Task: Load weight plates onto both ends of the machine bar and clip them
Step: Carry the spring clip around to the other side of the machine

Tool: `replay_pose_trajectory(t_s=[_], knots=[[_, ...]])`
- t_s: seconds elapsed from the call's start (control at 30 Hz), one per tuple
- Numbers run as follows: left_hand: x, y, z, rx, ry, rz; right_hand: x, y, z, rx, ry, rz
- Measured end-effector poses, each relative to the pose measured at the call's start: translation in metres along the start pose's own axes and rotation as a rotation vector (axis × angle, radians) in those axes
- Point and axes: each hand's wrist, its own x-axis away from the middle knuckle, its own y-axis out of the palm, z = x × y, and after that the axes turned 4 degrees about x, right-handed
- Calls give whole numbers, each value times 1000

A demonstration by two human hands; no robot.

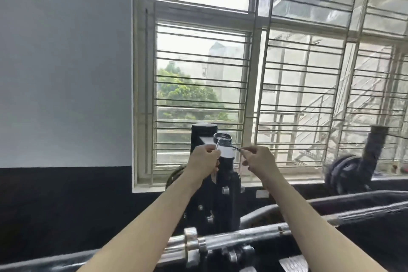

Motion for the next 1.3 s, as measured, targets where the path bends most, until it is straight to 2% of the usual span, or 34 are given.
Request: replay_pose_trajectory(t_s=[0.33,0.53,0.8,0.97,1.13,1.2,1.3], knots=[[-98,0,-58,-48,-81,2,-62,35,16,78,78,-50],[-101,-9,-59,-41,-75,-97,-73,42,15,156,82,-26],[-101,-12,-51,-72,-94,-108,-77,45,12,239,126,-2],[-101,-24,-55,-73,-95,-144,-69,43,9,194,67,184],[-95,-77,-60,-132,-91,-141,-35,45,-10,264,-46,428],[-89,-106,-71,-213,-93,-233,-14,56,-19,250,-49,443],[-73,-156,-87,-395,-88,-463,16,79,-34,288,0,525]])
